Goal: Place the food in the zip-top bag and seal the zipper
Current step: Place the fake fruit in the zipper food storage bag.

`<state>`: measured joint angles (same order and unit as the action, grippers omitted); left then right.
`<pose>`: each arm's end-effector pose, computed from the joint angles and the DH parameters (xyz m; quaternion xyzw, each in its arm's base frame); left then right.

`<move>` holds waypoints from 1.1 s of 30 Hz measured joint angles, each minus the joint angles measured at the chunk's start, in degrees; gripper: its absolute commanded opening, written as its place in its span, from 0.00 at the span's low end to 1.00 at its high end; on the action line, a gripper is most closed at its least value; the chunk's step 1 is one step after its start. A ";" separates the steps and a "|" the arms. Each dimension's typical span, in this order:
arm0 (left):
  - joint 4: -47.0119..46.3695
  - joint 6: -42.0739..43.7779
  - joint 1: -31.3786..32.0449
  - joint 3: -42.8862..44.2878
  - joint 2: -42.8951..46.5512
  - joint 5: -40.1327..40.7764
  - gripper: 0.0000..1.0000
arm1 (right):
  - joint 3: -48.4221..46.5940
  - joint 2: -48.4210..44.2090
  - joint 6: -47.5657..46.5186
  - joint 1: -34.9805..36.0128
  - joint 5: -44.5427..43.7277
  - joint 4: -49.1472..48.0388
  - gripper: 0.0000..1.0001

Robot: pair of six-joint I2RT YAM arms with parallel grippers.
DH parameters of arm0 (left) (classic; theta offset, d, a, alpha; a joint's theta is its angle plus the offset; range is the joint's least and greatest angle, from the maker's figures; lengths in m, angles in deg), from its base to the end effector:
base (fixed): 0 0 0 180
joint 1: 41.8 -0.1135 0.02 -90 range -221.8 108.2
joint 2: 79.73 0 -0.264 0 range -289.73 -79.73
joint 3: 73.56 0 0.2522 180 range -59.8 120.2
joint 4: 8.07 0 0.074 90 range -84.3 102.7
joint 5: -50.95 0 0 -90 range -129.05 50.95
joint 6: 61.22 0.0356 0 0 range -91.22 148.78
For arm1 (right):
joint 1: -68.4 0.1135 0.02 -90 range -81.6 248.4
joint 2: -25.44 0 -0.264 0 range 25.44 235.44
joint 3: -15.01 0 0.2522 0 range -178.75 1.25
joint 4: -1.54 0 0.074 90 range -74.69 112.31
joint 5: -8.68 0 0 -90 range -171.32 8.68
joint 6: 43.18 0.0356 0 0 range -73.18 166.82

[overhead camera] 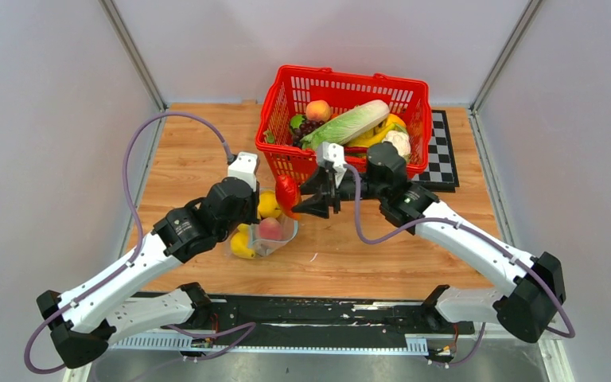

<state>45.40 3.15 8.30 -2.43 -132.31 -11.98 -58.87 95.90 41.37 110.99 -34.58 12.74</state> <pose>0.1313 -0.1318 0.3429 0.0769 0.8654 -0.1121 0.4823 0.1893 0.2092 0.3640 -0.5198 0.5256 0.4755 0.4770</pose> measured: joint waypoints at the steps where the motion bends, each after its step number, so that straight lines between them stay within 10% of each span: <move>1: -0.04 -0.02 0.00 -0.13 0.20 -0.09 0.00 | -0.07 0.59 -1.49 0.55 -0.20 0.46 0.18; 12: -3.56 -1.09 0.00 -1.42 1.64 -5.01 0.00 | -3.74 11.45 -12.81 4.92 -8.37 10.60 0.26; 21: -4.00 -1.11 -0.07 -1.42 1.51 -4.96 0.00 | -6.69 13.09 -13.31 5.01 -17.35 15.61 0.64; 33: -4.02 -1.11 -0.04 -1.42 1.40 -4.50 0.00 | -6.73 12.55 -9.64 5.01 -19.12 14.93 0.50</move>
<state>41.38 2.04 8.26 -3.85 -130.91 -16.48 -65.60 108.44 31.73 115.99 -53.70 27.67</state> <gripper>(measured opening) 0.008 0.533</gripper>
